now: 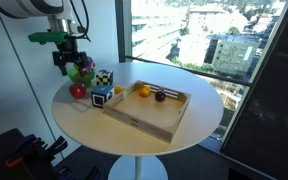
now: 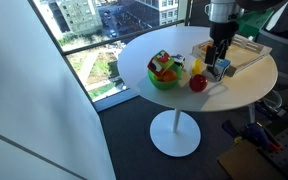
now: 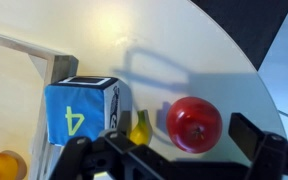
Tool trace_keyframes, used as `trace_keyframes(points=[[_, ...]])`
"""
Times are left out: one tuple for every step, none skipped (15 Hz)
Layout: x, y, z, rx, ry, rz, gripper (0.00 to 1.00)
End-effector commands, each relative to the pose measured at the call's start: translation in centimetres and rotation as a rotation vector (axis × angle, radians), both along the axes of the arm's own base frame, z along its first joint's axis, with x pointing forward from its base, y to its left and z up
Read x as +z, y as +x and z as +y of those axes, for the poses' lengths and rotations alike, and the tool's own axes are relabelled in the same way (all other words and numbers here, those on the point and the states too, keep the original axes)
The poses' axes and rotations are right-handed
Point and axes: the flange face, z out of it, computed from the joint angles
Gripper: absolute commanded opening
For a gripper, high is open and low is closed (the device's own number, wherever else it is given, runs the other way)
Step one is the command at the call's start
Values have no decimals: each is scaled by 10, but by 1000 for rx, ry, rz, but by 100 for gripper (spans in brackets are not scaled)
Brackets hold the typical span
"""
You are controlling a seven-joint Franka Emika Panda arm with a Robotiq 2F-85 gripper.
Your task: Put the red apple on the table
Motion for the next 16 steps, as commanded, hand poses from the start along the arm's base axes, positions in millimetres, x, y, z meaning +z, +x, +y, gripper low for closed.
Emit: trace_keyframes(points=[[13,-5,-14,-115,-15,18,100],[15,-6,-17,-138,-15,28,100],[17,-9,-20,-164,-22,32,100],[19,-12,-23,-182,-25,50,100],[22,-15,-25,-201,-29,58,100],[26,-18,-28,-219,-30,68,100],[30,-20,-30,-235,-31,73,100],[34,-23,-31,-251,-30,80,100],[39,-26,-33,-264,-27,83,100],[43,-28,-34,-277,-23,85,100],[49,-31,-35,-290,-20,83,100],[54,-34,-37,-302,-18,78,100],[59,-36,-39,-315,-16,71,100],[64,-37,-40,-322,-17,64,100],[70,-39,-41,-329,-18,56,100],[75,-40,-43,-337,-22,45,100]])
